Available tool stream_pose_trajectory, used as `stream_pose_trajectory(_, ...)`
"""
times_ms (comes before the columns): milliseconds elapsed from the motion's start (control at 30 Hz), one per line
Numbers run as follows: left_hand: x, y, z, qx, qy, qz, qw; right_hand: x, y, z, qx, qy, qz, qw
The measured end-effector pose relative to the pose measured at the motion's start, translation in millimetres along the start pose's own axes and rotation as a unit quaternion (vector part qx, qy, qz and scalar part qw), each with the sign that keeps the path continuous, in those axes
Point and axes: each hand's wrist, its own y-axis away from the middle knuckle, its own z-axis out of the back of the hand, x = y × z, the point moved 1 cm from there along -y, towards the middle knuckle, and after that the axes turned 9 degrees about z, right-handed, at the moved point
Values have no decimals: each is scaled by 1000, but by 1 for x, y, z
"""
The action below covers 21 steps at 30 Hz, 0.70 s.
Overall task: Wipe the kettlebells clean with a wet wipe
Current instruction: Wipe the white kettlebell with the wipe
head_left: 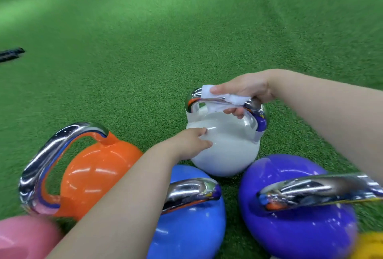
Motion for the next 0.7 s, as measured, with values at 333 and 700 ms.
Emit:
stream_pose_trajectory(333,1,-3,-2,4,3,4,1000,-54,48,0,-42,-17,112,993)
stream_pose_trajectory(700,-2,-1,-5,-5,-44,5,999,39,-17,-18,-142,515,-25,845)
